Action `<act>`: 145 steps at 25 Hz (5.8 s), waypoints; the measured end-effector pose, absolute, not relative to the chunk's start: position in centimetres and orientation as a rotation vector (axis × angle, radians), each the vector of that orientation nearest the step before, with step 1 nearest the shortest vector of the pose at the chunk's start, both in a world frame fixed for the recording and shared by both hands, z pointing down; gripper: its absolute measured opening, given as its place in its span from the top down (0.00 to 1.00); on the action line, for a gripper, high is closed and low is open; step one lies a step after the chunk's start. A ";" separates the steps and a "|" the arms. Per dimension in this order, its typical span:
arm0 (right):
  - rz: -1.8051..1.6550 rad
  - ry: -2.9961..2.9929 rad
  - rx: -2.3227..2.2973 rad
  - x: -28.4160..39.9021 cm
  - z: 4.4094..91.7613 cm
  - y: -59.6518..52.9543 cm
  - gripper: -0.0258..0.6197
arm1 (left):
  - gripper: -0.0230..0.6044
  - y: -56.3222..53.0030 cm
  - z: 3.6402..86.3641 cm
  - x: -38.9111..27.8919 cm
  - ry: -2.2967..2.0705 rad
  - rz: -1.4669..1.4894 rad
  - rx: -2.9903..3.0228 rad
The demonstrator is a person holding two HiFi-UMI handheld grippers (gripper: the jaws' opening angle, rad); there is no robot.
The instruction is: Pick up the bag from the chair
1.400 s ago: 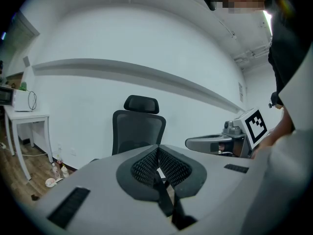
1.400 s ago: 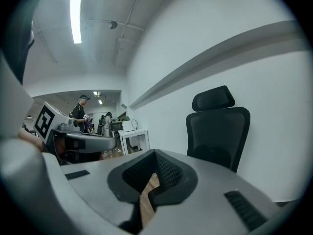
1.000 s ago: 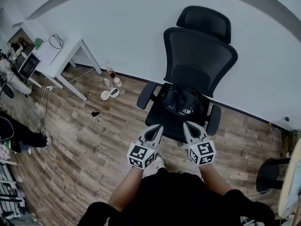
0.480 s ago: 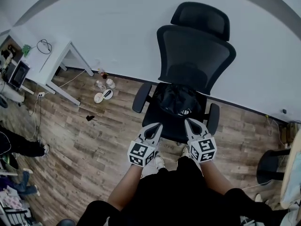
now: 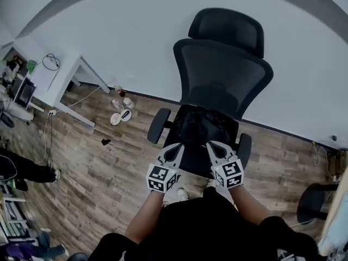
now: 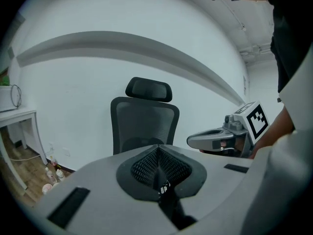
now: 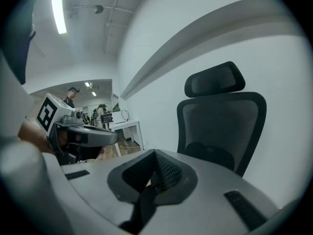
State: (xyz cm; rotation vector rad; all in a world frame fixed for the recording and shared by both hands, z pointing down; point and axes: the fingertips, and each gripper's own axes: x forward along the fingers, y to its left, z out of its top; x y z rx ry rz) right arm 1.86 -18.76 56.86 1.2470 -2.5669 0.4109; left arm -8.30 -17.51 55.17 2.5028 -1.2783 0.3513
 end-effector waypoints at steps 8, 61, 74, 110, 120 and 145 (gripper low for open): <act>0.457 -2.576 1.101 3.6 60.3 -22.1 0.93 | 0.93 -21.4 58.5 -6.7 -1.353 0.531 2.417; 0.395 -1.931 0.752 3.1 81.2 -31.1 0.82 | 0.85 -32.0 81.2 -5.9 -0.859 1.106 2.310; 0.503 -2.196 1.082 5.3 73.7 -32.1 0.85 | 0.89 -32.7 71.9 -4.7 -0.873 0.817 2.497; -0.111 -2.689 1.688 8.8 33.6 -35.9 0.86 | 0.89 -36.1 32.7 -2.4 -1.247 -0.039 2.953; -0.141 -2.693 1.725 9.5 31.2 -34.4 0.86 | 0.89 -35.0 30.4 -1.7 -1.219 -0.054 2.988; -0.051 -2.638 1.699 10.4 34.5 -34.7 0.86 | 0.89 -35.2 33.3 -0.7 -1.200 0.066 2.953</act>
